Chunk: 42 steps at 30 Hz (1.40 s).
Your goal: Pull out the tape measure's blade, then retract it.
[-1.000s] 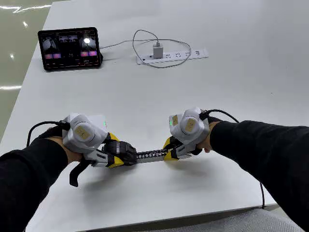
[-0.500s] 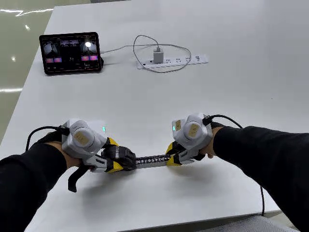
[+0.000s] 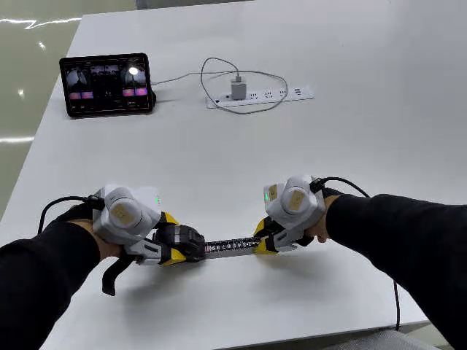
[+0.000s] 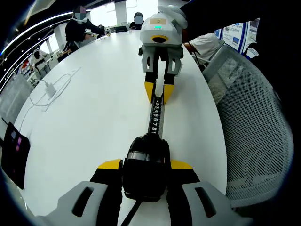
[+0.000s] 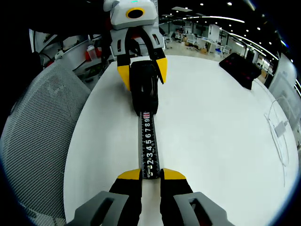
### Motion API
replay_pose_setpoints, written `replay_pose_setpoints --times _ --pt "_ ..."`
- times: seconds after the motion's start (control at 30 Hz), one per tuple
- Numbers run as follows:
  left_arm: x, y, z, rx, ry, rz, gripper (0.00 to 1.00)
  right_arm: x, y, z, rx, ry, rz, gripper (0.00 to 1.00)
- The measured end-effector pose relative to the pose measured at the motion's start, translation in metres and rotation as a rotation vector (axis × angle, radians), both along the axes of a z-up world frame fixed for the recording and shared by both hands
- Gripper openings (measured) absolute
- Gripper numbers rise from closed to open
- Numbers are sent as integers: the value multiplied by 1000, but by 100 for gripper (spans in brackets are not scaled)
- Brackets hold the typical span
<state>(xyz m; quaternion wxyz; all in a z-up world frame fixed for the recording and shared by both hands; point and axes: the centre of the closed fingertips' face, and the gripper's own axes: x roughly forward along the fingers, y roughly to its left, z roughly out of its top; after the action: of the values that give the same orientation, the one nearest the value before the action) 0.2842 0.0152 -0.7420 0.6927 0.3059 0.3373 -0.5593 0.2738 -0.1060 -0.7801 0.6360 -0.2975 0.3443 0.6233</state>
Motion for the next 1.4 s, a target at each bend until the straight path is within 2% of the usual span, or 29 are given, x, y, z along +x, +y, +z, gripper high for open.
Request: replay_pose_setpoints --times 1.4 --pt "0 0 0 -7 -2 13 30 3 -26 -1 -27 -2 0 11"
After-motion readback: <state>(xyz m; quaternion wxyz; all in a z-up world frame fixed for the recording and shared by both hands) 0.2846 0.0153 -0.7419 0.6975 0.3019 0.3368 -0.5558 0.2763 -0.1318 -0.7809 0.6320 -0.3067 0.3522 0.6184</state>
